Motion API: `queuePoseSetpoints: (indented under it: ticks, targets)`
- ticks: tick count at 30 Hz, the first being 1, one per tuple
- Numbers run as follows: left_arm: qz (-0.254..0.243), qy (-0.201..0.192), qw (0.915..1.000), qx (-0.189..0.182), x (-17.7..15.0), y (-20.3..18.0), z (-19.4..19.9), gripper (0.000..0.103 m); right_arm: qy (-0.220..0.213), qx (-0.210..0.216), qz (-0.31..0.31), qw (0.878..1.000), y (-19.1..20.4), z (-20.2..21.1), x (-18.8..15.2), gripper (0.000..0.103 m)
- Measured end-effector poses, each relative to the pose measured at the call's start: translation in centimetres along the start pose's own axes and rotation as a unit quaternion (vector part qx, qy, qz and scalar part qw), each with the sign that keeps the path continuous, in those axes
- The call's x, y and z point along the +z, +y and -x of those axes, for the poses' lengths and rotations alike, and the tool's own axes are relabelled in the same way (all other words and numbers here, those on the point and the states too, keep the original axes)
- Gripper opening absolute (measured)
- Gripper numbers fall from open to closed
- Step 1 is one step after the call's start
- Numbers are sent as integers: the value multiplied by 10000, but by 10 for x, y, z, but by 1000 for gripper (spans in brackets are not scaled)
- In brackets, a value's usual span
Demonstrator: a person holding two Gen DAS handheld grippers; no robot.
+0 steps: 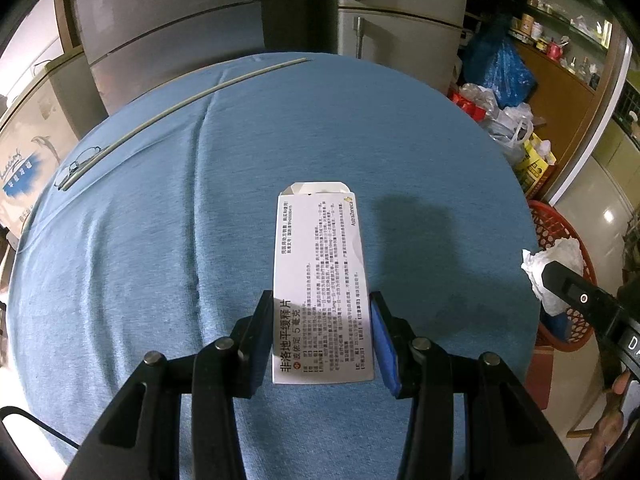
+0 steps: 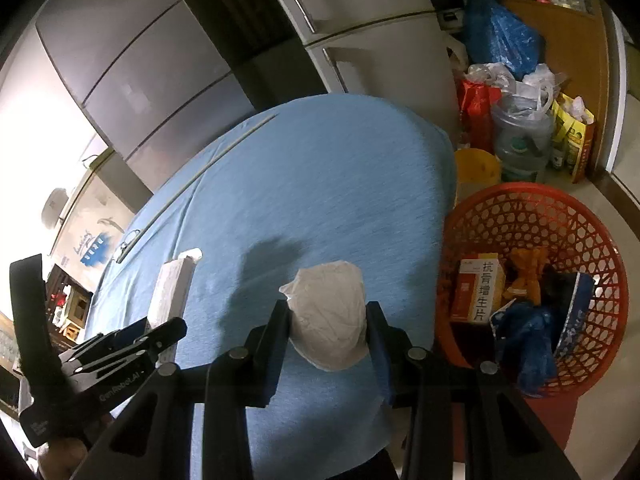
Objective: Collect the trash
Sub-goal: 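Carry the medicine box with the left tool while the right tool carries the tissue to the basket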
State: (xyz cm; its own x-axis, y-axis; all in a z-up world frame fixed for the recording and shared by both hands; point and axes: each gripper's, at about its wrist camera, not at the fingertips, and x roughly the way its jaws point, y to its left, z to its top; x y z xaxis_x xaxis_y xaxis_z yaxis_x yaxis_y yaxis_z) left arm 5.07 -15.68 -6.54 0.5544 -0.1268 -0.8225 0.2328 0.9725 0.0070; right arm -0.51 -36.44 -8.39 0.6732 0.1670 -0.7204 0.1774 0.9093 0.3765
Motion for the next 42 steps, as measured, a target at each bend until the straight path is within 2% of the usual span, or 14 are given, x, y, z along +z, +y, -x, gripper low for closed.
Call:
queuePoseSetpoints:
  ticks: [21,34,42]
  targets:
    - [-117,32,9999,-73,0,-8,-7,47,-37,-183,-203,9996,-24,8,-1,41]
    - [-219,12,9996,-166,3,-14,-7,47,-195,-391,-377,9983,-46,27,2,41]
    - [-415,-16,9986,-341,7,-37,-6,47,-354,-587,-539,9962,-67,43,3,41]
